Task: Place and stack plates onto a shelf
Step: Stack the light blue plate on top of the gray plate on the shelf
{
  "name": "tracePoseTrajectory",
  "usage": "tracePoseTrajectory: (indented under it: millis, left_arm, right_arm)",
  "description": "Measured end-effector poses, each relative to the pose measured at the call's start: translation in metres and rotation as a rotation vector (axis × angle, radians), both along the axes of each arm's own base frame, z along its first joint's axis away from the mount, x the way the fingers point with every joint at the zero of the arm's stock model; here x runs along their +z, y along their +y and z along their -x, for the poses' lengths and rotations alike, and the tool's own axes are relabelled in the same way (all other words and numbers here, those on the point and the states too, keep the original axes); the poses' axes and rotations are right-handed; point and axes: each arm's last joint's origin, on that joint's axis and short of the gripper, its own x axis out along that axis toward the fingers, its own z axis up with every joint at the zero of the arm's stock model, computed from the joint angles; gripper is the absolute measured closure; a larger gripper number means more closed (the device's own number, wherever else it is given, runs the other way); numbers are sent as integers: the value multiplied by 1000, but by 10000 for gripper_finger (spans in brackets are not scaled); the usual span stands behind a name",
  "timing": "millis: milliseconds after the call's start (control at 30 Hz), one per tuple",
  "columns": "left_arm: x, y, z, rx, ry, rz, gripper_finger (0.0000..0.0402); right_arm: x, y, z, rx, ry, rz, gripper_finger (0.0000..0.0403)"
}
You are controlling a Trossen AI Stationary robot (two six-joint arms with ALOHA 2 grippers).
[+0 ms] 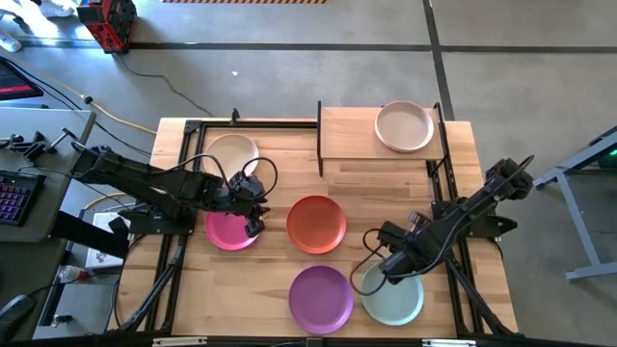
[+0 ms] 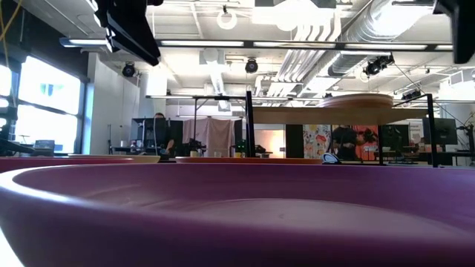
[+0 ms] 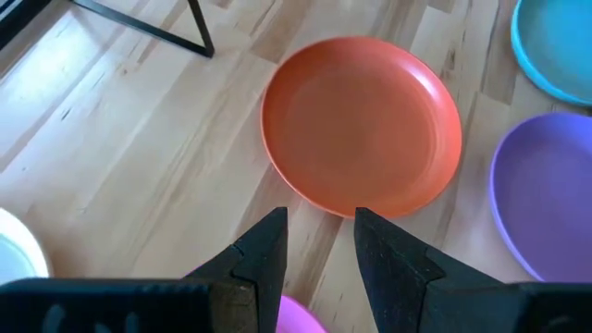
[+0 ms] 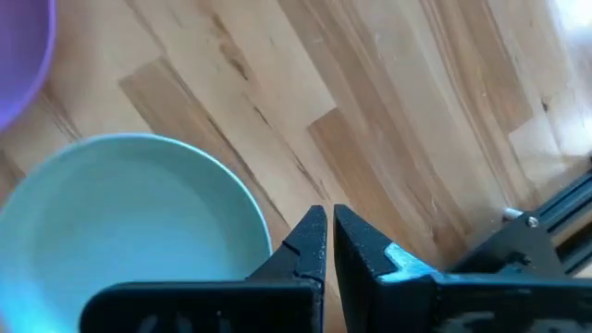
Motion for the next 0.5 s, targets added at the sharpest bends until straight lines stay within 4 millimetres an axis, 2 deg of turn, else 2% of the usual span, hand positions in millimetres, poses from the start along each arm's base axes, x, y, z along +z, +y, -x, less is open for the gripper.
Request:
tracePoseTrajectory:
  millis: [233, 500]
  left_arm:
    - [0, 0, 0, 1, 0, 1, 286]
    - [0, 0, 0, 4, -1, 7, 286]
  right_arm:
    - [-2, -8, -11, -16, 19, -63, 393]
    - [-10, -6, -27, -22, -28, -134, 318]
